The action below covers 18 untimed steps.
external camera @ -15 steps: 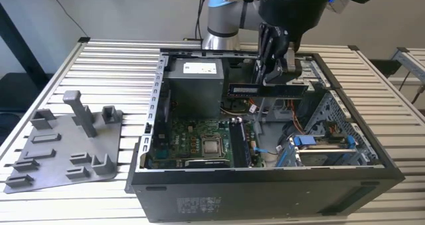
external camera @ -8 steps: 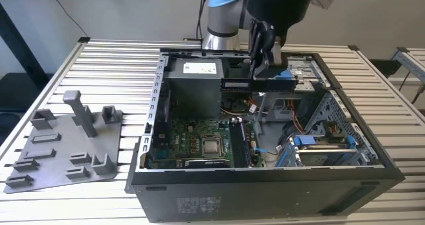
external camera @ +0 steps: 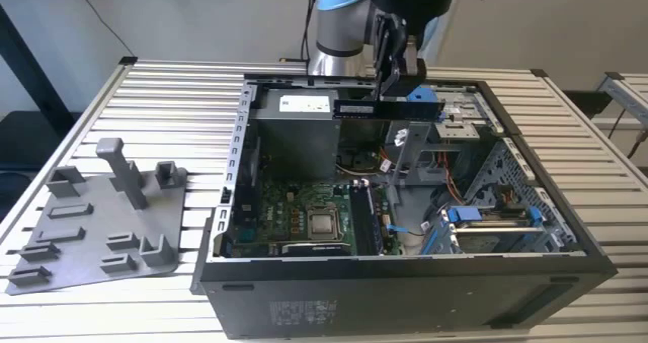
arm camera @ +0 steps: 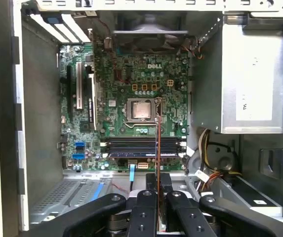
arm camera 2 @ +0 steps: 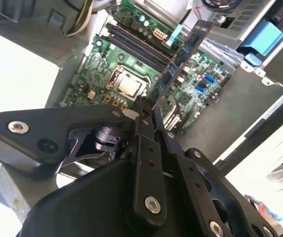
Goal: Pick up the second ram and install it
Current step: 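Pick up the second ram and move it above second insertion slot, then insert the second ram into the second slot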
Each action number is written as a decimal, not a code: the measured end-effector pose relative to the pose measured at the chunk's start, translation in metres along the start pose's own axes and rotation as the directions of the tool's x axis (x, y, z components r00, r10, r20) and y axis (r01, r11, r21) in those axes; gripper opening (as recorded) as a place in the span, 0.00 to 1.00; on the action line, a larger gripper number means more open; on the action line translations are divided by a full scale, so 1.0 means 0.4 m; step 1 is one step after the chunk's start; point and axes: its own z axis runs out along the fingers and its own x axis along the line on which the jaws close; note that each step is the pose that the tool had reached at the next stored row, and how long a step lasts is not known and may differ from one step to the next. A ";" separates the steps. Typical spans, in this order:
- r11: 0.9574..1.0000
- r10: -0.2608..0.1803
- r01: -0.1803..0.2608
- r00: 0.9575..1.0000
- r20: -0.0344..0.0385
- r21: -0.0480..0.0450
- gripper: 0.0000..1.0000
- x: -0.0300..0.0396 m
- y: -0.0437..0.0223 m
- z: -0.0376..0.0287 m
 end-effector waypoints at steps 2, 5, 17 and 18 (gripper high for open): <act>1.000 0.000 0.000 1.000 0.000 0.000 0.14 -0.021 0.000 0.000; 1.000 0.000 0.000 1.000 0.000 0.000 0.14 -0.049 0.000 0.001; 1.000 0.000 0.000 1.000 0.000 0.000 0.14 -0.057 -0.021 0.001; 1.000 0.000 0.000 1.000 0.000 0.000 0.14 -0.057 -0.021 0.001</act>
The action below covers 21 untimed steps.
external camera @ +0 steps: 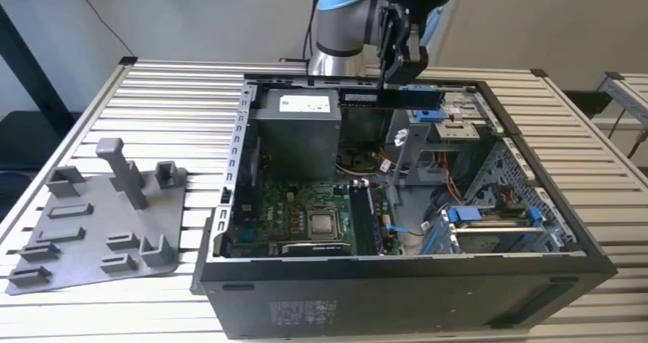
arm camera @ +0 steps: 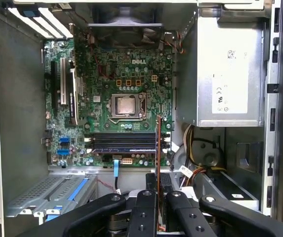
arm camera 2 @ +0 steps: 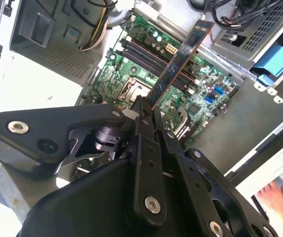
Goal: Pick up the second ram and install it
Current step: 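Insert the second ram into the second slot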
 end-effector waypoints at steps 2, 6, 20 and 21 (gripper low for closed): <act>1.000 0.000 0.000 1.000 0.000 0.000 0.14 0.000 0.000 0.000; 1.000 0.000 0.000 1.000 0.001 0.000 0.14 0.000 0.000 0.000; 0.990 0.138 -0.138 0.990 0.002 0.001 0.14 0.000 0.000 0.005; 0.988 0.156 -0.156 0.988 0.003 0.001 0.14 0.000 0.000 0.006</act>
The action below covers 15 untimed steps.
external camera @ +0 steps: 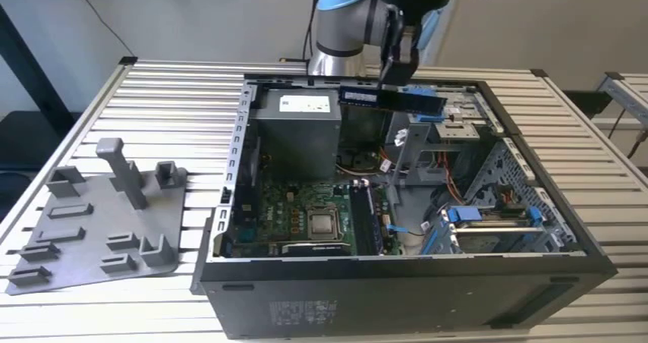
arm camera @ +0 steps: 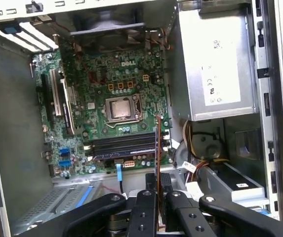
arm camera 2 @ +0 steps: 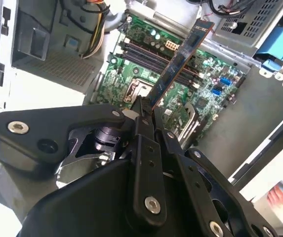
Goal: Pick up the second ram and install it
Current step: 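Insert the second ram into the second slot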
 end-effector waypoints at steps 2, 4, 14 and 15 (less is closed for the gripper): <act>0.999 0.034 -0.034 0.999 0.000 0.000 0.14 0.000 0.000 0.001; 0.998 0.066 -0.066 0.998 0.000 0.001 0.14 0.000 0.000 0.002; 0.976 0.218 -0.218 0.976 0.000 0.002 0.14 0.000 0.000 0.007; 0.972 0.235 -0.235 0.972 0.001 0.002 0.14 0.000 0.000 0.008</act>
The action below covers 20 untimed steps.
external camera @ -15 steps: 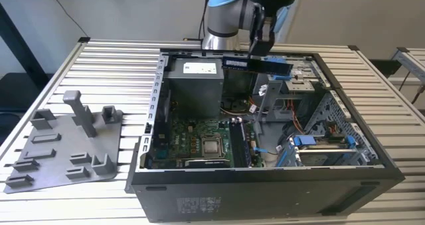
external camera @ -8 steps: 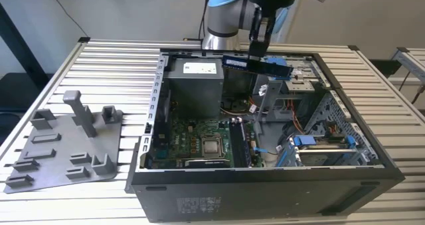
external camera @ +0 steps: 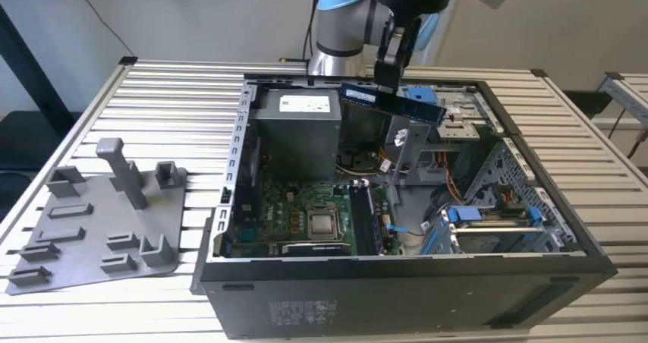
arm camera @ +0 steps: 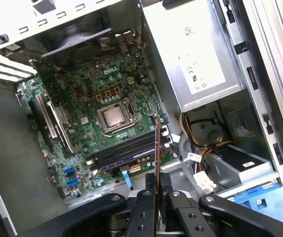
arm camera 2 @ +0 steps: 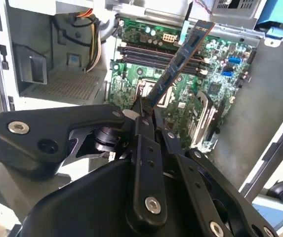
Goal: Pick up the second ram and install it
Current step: 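Insert the second ram into the second slot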
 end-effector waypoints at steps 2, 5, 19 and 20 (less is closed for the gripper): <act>0.999 0.033 -0.033 0.999 0.000 0.000 0.14 0.000 0.000 0.001; 0.997 0.083 -0.083 0.997 0.001 0.000 0.14 0.000 0.000 0.003; 0.953 0.303 -0.303 0.953 0.003 0.001 0.14 0.000 0.000 0.013; 0.949 0.317 -0.317 0.949 0.003 0.001 0.14 0.000 0.000 0.014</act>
